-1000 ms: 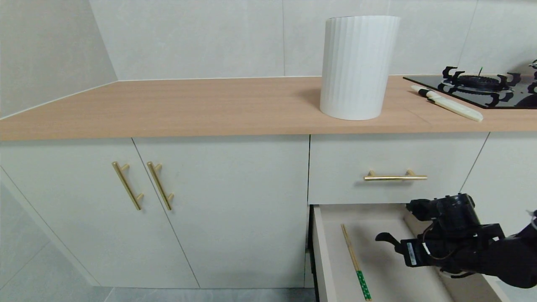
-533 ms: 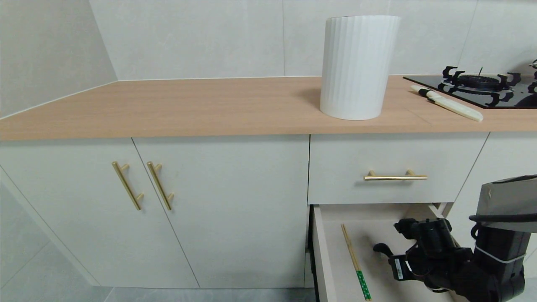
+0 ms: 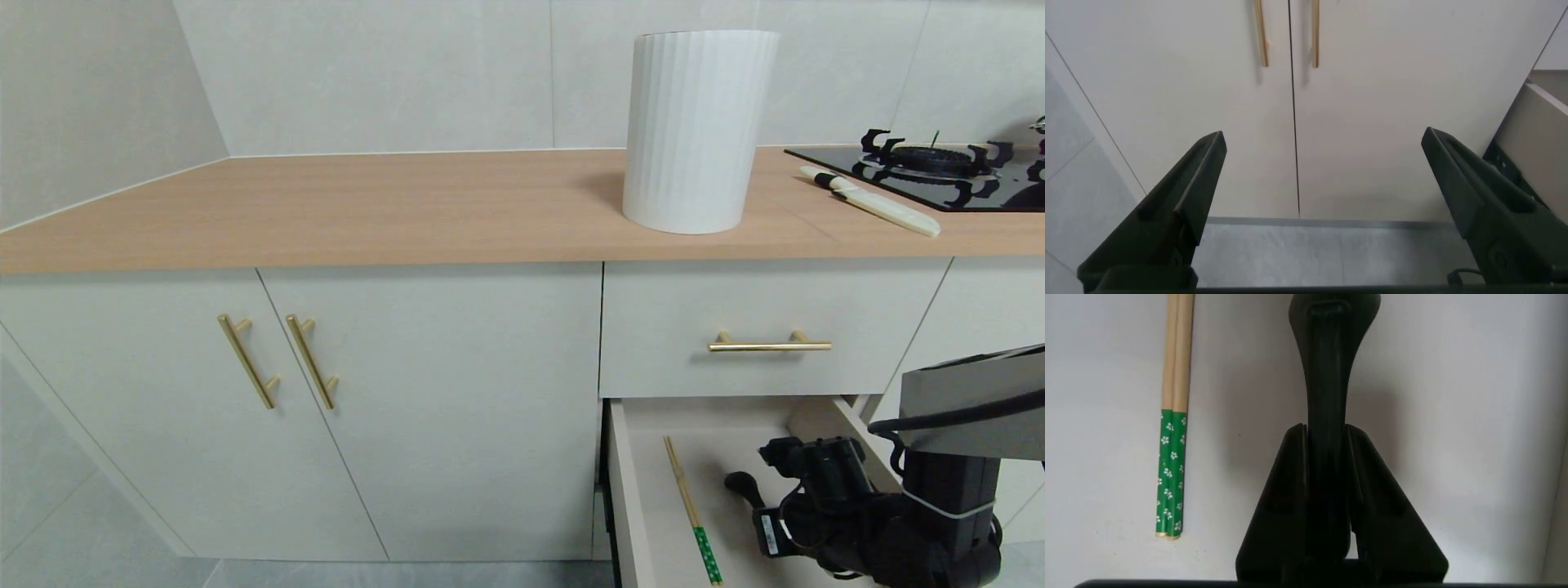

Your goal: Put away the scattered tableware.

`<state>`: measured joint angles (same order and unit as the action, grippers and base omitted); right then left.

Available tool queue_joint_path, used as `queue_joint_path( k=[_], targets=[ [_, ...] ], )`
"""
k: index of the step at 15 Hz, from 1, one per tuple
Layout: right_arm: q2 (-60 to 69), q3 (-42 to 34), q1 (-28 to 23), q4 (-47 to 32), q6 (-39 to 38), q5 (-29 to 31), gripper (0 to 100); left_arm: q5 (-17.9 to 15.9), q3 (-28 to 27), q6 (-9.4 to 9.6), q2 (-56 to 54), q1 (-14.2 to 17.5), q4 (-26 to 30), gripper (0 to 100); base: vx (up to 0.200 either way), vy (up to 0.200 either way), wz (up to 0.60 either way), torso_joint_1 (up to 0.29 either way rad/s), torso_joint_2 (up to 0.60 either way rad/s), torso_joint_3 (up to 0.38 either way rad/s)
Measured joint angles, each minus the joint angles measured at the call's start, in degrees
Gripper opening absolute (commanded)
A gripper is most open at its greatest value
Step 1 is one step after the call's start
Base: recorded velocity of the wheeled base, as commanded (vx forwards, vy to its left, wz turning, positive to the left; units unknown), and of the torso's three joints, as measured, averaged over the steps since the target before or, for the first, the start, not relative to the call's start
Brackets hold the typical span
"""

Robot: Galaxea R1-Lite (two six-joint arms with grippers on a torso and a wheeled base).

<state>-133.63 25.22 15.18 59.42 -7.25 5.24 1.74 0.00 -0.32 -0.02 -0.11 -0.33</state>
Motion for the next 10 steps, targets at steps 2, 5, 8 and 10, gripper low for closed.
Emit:
queue_joint_path(
  k=[2,5,8,10],
  targets=[
    [-0.1,-0.2,0.0,0.9,0.0,0.5,0,0.0,0.0,-0.01,0.0,0.0,0.0,100,0.0,0.0,0.0,0.0,0.0,0.0],
    [-0.2,-0.3,0.0,0.9,0.0,0.7,100,0.0,0.0,-0.01,0.0,0.0,0.0,100,0.0,0.0,0.0,0.0,0.0,0.0],
    [0.2,-0.5,0.0,1.0,0.0,0.8,100,0.0,0.0,-0.01,0.0,0.0,0.0,100,0.0,0.0,0.0,0.0,0.0,0.0],
    [1.1,-0.7,0.0,0.9,0.0,1.5,100,0.0,0.0,-0.01,0.0,0.0,0.0,100,0.0,0.0,0.0,0.0,0.0,0.0]
  ],
)
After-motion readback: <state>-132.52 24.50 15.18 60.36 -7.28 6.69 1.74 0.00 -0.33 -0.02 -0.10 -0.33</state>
